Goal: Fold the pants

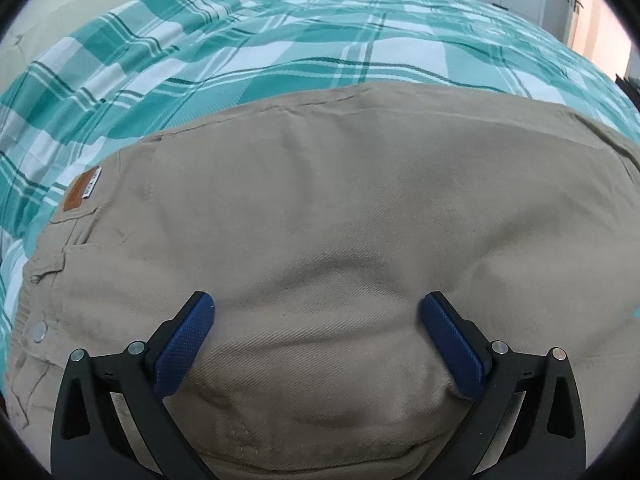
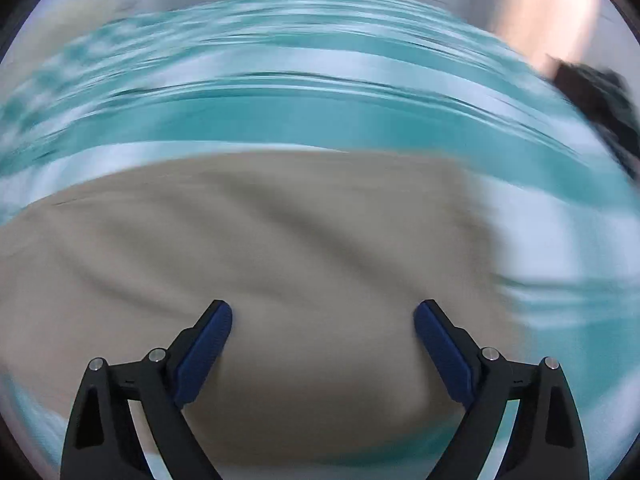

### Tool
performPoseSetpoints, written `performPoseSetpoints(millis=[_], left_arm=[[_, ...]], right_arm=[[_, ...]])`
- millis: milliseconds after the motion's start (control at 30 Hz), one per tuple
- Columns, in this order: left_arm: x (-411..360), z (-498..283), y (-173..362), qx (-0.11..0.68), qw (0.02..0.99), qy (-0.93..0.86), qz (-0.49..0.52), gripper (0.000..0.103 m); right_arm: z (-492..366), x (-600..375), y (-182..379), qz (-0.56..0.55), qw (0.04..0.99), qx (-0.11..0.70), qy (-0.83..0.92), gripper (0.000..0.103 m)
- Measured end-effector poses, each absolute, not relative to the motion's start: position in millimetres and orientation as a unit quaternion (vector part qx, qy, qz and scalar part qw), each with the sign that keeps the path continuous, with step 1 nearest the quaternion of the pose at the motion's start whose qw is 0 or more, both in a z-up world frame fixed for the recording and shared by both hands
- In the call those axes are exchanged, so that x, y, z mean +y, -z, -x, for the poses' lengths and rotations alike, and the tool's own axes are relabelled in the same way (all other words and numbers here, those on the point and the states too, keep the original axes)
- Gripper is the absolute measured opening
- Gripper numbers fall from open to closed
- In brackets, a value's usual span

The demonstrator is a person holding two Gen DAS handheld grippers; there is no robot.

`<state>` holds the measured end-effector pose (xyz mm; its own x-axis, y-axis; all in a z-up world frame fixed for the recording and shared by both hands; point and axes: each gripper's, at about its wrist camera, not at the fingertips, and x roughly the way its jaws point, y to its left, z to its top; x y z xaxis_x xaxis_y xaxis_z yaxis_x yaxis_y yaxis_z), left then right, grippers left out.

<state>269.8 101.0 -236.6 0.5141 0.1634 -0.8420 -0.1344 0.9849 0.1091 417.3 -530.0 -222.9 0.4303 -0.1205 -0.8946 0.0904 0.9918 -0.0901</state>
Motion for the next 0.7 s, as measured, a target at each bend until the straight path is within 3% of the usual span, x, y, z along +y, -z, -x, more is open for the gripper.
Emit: performPoseSetpoints(millis=[233,400,433,500,567,700], left_arm=[[103.4,-273.4,239.9,0.475,0.876,-0.088,-0.014,0.102],[102.8,-272.0,241.1,0.469,0.879,-0.090,-0.014,0.102],[102.9,-272.0,241.3,0.468,0.879,-0.090,-0.013,0.102],[103.3,-272.0,241.8,0.467,0.880,-0.091,-0.013,0.102],[104.0,-272.5,242.1,0.466,0.880,-0.090,-0.011,0.102],[104.3,-273.3,241.9,0.466,0.880,-0.091,-0.011,0.102]], right_arm=[[-386.5,-601.7,202.9,-0.118,0.852,0.505,0.074,0.098],[-399.3,-611.5,226.9,-0.221,0.836,0.493,0.092,0.097],[-397.9,-607.1,225.9,-0.224,0.839,0.485,0.100,0.091],[-404.5,-589.4,219.5,-0.221,0.848,0.476,0.070,0.006],[-400.3,-562.7,202.0,-0.193,0.861,0.469,0.038,0.006],[-337.0,-463.6,120.6,-0.004,0.899,0.420,-0.126,0.006]])
